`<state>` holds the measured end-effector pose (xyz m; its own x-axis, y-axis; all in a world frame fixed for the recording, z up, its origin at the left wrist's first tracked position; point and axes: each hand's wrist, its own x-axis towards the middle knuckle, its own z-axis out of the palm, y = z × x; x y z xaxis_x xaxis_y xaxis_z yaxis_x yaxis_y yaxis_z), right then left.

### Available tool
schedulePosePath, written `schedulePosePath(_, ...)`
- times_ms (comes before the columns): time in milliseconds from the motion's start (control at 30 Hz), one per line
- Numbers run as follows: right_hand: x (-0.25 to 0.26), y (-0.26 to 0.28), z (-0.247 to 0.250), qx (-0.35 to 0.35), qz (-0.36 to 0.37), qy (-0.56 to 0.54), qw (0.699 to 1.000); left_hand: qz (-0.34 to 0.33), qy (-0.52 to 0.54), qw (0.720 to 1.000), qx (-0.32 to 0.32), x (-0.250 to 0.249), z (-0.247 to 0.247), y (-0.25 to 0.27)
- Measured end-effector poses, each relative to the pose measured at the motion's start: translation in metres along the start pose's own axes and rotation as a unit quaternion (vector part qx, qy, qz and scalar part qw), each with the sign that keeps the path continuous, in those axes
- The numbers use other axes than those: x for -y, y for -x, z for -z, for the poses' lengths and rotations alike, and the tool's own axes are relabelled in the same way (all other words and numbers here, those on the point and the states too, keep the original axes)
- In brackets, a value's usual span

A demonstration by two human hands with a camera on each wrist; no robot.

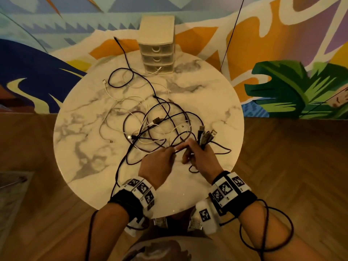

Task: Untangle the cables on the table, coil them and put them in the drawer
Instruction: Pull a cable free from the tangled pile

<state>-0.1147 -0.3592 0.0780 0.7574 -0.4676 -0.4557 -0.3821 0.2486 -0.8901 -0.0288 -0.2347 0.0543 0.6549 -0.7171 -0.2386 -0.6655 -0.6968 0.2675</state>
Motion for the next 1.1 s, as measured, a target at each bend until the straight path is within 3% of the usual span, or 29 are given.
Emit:
schedulePosePath(67,0.003,0.004,0.005,0.003,0.013,-0.035,0.999,0.049,0.081,0.995,0.018,0.024,-0.015,-0.004)
schedulePosePath(133,0.004,0.008,0.012,-0.017,0.019,-0.067,0.997,0.040,0.110,0.993,0.031,0.052,-0.017,-0.019)
schedulePosePath(300,0.008,0.007,0.033,-0.070,0.047,-0.114,0.990,0.035,0.097,0.991,-0.082,0.093,0.026,-0.081)
schedulePosePath(433,0.005,0.008,0.037,-0.072,0.054,-0.104,0.991,0.001,-0.016,0.998,0.067,0.102,0.008,-0.079)
schedulePosePath(467,0.004,0.008,0.037,-0.073,0.052,-0.103,0.991,-0.008,-0.008,0.999,0.043,0.101,0.007,-0.074)
schedulePosePath(567,0.003,0.006,0.039,-0.084,0.043,-0.106,0.990,-0.013,0.078,0.988,-0.131,0.095,0.020,-0.066)
schedulePosePath(600,0.003,0.005,0.040,-0.089,0.043,-0.110,0.989,-0.016,0.076,0.985,-0.154,0.097,0.022,-0.063)
schedulePosePath(700,0.004,0.003,0.041,-0.103,0.053,-0.131,0.985,-0.011,0.027,0.992,-0.120,0.102,0.019,-0.047)
schedulePosePath(833,0.004,0.003,0.042,-0.136,0.074,-0.144,0.977,0.039,0.029,0.977,-0.208,0.101,0.028,-0.039)
schedulePosePath(967,0.006,0.003,0.041,-0.150,0.092,-0.156,0.972,0.070,0.041,0.976,-0.201,0.095,0.037,-0.037)
schedulePosePath(1100,0.011,0.006,0.047,-0.179,0.098,-0.160,0.966,0.034,0.096,0.951,-0.290,0.088,0.048,-0.038)
